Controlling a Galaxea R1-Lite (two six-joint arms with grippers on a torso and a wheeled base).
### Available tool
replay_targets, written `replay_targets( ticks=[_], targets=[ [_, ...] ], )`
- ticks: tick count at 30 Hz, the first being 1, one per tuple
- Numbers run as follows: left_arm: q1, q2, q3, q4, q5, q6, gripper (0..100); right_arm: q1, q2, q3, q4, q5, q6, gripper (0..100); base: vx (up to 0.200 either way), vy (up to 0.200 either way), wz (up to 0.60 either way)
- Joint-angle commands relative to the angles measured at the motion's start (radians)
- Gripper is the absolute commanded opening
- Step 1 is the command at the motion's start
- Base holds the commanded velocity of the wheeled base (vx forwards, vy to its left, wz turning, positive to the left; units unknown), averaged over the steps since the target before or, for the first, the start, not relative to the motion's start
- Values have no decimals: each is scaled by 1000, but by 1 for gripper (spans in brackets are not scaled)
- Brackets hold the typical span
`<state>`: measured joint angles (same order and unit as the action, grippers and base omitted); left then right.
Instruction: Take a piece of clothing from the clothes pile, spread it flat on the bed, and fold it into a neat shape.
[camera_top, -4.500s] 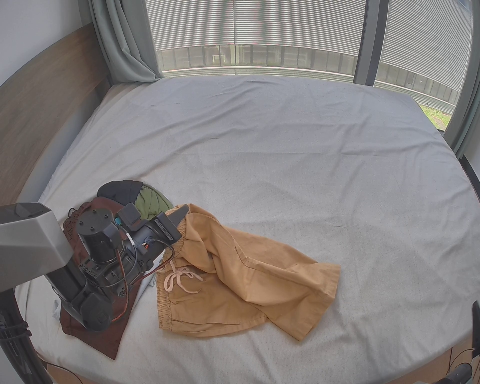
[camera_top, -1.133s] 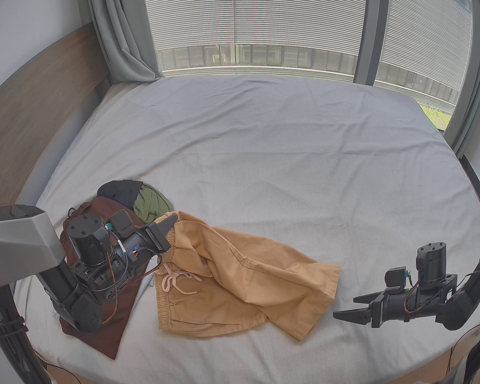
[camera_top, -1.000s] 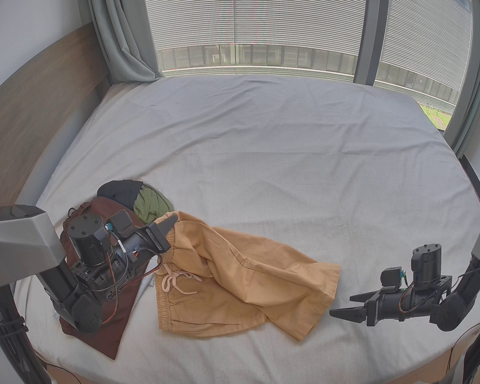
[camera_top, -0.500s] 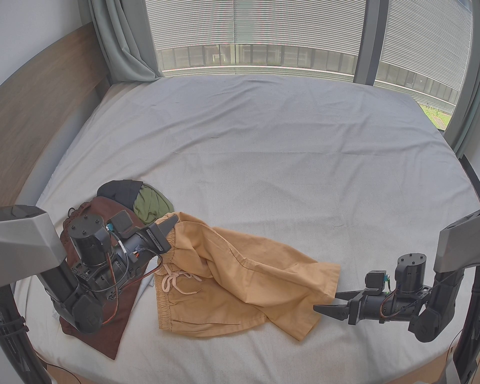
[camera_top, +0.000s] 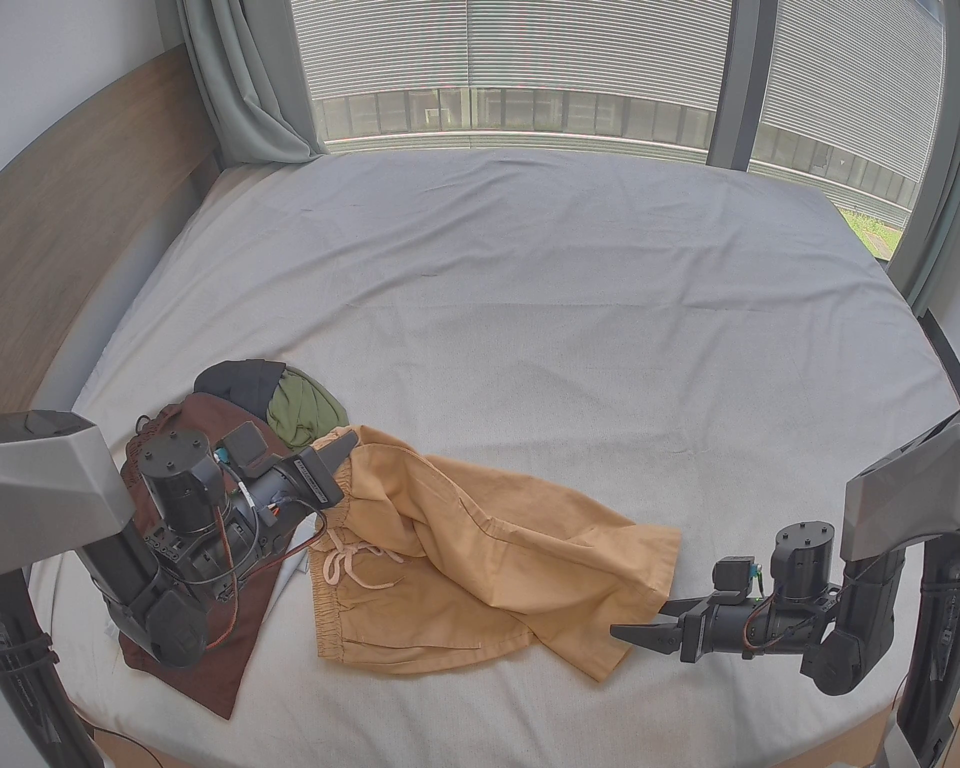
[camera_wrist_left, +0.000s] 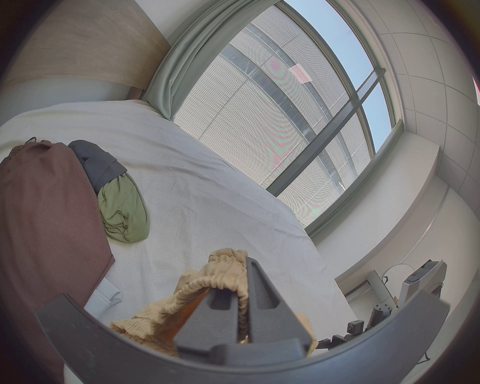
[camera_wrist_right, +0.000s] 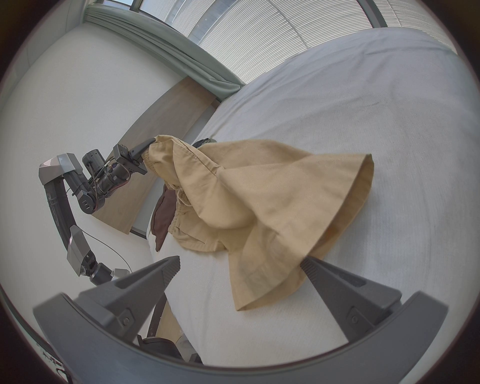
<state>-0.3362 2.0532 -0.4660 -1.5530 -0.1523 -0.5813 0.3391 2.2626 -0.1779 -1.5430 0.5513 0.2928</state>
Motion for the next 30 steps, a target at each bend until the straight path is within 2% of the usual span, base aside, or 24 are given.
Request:
replay_targets(
  ticks=[1,8,9,17,22,25,30],
  targets=[
    [0,4,-2,-1,0,0,0,1,-23,-22,-2,1,-1,100,0,0,0],
    [0,10,-2,-1,0,0,0,1,-44,-25,-2,1,0,100,0,0,0],
    [0,10,-3,-1,0,0,0,3,-52,-22,0,1,0,0,0,0,0],
    [0,21,-8,-1,0,1,0,-11,-120,-29,1,-4,6,0,0,0,0],
    [0,22,-10,-1,0,0,0,-69,-159,-58,1,-1,8,0,0,0,0],
    [2,22,-11,-1,0,0,0,-109,-204,-106,1,2,59,0,0,0,0],
    [3,25,-13,-1,0,0,0,-104,-233,-126,1,41,147,0,0,0,0]
  ],
)
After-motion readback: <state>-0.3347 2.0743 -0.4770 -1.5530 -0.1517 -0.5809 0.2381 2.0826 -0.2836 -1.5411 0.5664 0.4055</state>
